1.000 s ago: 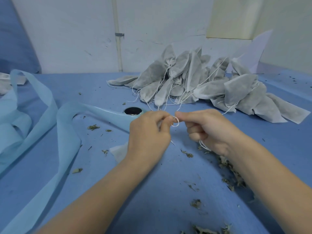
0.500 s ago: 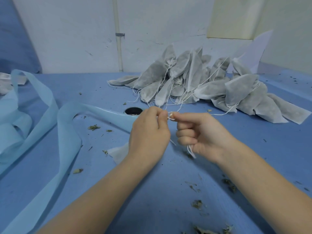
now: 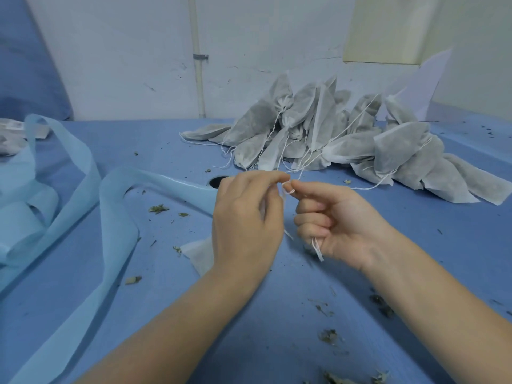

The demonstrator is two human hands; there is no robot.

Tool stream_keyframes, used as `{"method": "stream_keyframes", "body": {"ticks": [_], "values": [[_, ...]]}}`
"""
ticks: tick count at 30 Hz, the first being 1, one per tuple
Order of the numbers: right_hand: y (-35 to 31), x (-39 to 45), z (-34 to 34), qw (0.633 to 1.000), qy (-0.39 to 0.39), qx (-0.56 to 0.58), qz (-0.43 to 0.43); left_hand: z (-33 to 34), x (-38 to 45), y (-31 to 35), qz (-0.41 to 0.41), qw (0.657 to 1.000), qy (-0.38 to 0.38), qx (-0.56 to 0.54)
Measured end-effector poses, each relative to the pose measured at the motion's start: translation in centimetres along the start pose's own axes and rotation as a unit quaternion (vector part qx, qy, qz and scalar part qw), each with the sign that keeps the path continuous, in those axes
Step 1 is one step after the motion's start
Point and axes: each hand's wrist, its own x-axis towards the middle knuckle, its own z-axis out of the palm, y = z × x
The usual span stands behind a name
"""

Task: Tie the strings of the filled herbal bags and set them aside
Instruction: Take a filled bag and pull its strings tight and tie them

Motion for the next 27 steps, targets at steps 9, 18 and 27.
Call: {"method": "stream_keyframes", "body": {"ticks": [9,18,27], "values": [[0.2,-0.2,-0.1,0.983,0.065,-0.132,-0.112,-0.3,0.5,-0.3,0.088,0.994,0.022,0.057],[-1.2,-0.5,-1.1,0.968,-0.005,-0.219,-0.126,-0.7,1.4,-0.3,0.171,0.979,-0.027,0.106],[-0.8,-0.5,-0.9,0.951,0.008,-0.256,-0.172,-0.3,1.8,0.7,-0.041,0.991,-0.121,-0.039]]}}
